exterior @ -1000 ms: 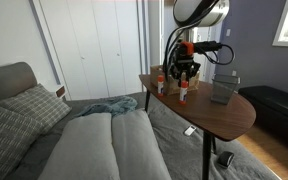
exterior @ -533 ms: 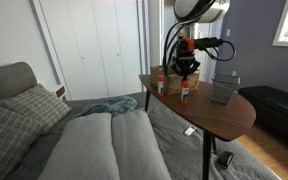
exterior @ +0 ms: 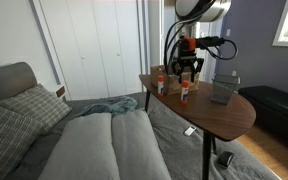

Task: Remove the paper glue stick from the desktop pen and pencil basket facing up bottom, flip the desktop pen and pencil basket to make it stand upright and move the paper glue stick inside the desktop pen and pencil basket

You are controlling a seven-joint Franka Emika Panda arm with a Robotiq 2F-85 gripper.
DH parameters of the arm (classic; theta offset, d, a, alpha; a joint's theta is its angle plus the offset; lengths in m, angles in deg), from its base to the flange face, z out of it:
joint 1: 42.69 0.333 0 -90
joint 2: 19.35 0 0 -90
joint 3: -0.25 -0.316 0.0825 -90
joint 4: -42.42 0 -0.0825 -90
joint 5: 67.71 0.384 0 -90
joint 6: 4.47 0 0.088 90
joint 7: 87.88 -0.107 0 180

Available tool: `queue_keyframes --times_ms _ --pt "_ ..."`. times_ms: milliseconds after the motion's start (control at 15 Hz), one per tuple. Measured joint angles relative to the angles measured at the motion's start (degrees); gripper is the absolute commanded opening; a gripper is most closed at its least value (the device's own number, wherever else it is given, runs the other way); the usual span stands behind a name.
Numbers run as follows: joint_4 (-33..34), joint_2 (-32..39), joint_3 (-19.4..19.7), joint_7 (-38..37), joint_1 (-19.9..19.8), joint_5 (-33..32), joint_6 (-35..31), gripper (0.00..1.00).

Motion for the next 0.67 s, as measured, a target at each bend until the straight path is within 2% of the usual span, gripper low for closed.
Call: queue_keyframes --times_ms 133,200,267,333,667 --pt "0.0 0.0 0.0 0.1 0.1 0.1 1.7 0.99" --pt "0.0 0.0 0.0 0.3 0.2 0.2 2.5 0.59" --pt "0.0 0.0 0.0 0.6 0.3 0.4 3.2 0.63" --pt "0.0 0.0 0.0 0.9 0.4 0.5 3.6 0.61" --pt "0.0 0.0 0.0 2.6 0.6 2.2 3.6 0.26"
